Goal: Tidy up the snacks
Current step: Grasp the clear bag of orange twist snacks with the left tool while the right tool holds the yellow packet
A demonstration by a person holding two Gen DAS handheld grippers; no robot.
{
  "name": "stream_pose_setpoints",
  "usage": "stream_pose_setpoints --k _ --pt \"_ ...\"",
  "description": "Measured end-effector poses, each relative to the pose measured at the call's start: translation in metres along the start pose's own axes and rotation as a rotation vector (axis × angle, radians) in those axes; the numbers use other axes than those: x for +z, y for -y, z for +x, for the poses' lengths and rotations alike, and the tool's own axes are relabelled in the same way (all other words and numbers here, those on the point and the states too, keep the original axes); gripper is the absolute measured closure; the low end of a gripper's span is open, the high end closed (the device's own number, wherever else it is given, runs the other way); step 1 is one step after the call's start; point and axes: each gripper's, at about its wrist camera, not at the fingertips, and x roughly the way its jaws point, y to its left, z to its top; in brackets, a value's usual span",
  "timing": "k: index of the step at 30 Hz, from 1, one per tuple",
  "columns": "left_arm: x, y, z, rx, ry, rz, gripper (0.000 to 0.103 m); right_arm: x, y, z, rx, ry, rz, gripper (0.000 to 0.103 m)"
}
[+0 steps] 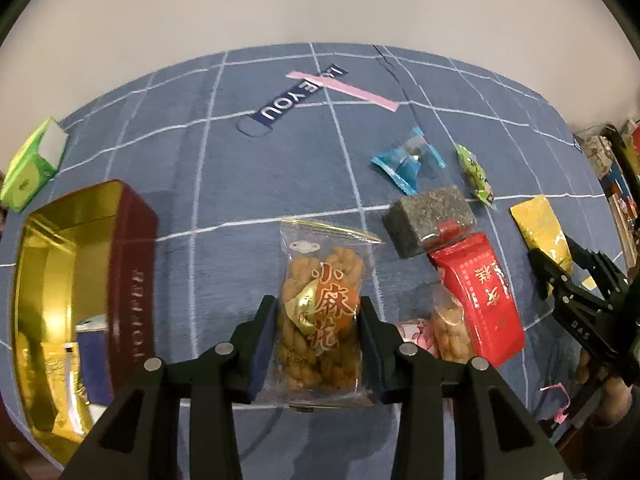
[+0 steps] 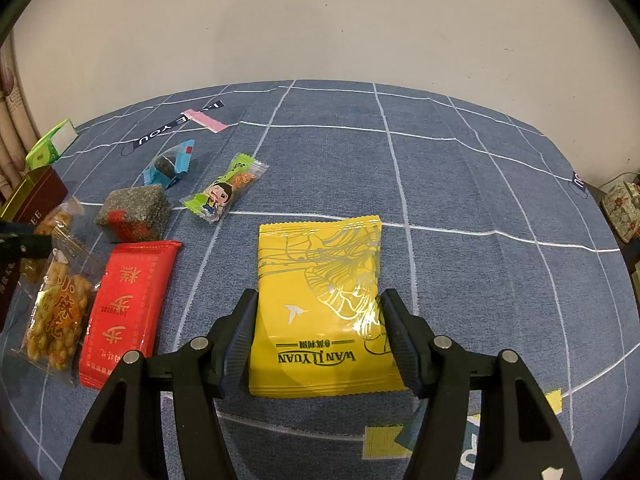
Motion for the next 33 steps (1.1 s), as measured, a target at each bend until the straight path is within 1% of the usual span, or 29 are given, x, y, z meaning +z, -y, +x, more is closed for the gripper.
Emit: stream_pose_setpoints --k 3,11,17,24,33 --pt "-0.003 -0.004 -0.009 -0.006 0.012 -0.012 0.063 0.0 0.0 0.0 0.0 0.0 0.0 0.044" --pt "-0.014 -0.018 -0.038 0.01 0.037 -0.041 0.063 0.0 0.0 0.0 -0.003 -0.001 -0.002 0.044" --pt "-0.021 -0.036 -0.064 0.039 0.072 -0.061 0.063 0.0 0.0 0.0 -0.003 -0.001 -0.002 0.044" --pt "-0.034 -0.079 -0.09 0.099 0.096 -0.107 0.063 0.0 -0.001 0.0 -0.003 -0.001 -0.002 0.044" --pt "-0.056 -0.134 -0.092 0.189 0.069 -0.159 0.063 0.0 -0.001 0.0 -0.003 -0.001 -0.002 0.044"
